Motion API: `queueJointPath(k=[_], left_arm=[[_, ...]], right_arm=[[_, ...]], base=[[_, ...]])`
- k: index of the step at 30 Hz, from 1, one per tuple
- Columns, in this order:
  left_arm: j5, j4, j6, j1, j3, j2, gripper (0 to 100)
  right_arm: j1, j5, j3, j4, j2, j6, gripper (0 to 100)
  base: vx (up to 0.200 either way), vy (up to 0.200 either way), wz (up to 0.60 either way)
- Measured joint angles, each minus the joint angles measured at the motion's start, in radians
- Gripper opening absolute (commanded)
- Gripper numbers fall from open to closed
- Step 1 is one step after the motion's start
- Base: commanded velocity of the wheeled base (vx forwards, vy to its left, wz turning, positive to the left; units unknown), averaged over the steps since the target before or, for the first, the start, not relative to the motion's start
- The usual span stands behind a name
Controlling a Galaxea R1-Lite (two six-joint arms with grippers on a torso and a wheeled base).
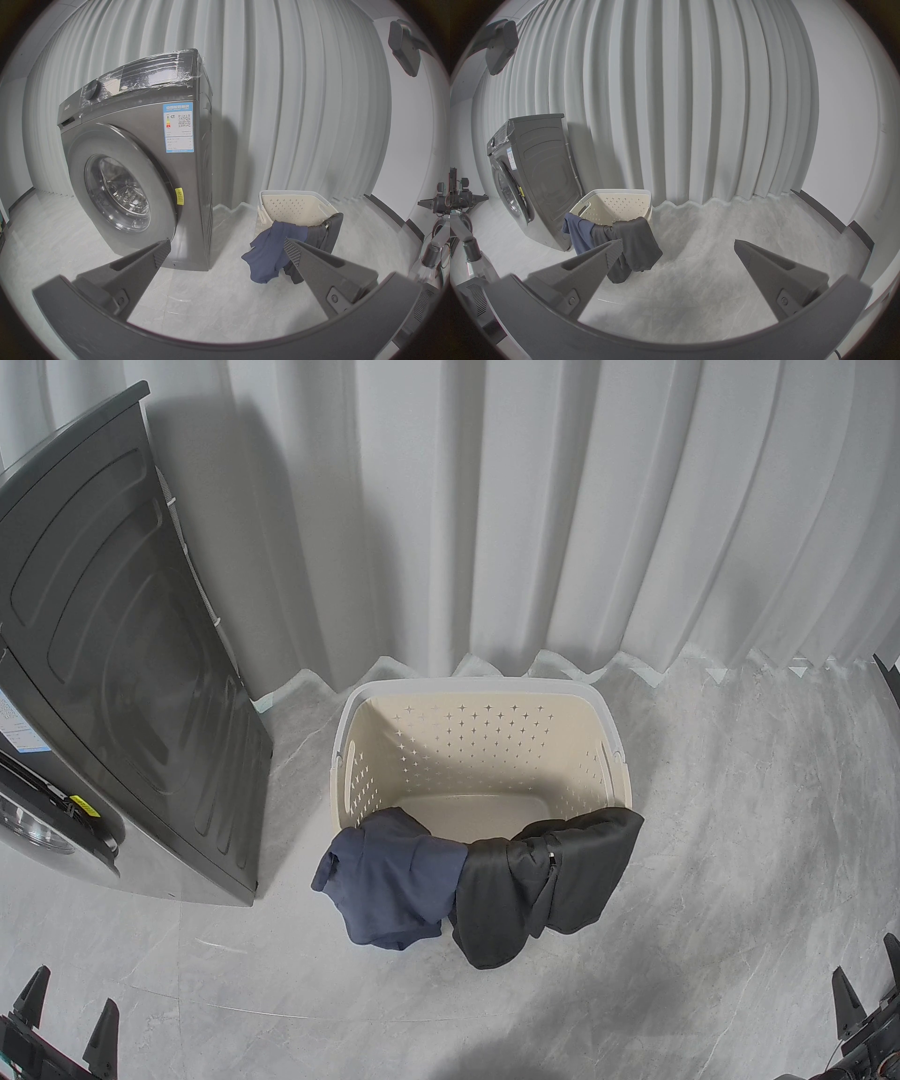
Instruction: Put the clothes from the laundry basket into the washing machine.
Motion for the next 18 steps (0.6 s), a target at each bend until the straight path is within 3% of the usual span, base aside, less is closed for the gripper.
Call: queueJointPath(k=[10,18], left_arm=[[0.000,0.001,0.000,0.001,0.000,0.000,100],[0.000,0.001,0.000,0.001,0.000,0.000,100]], right_arm=[[0.000,0.000,0.000,0.000,0.000,0.000,100],[0.000,0.000,0.000,0.000,0.000,0.000,100]], base=[[0.000,-0.180,0.00],[0.000,0.000,0.00]])
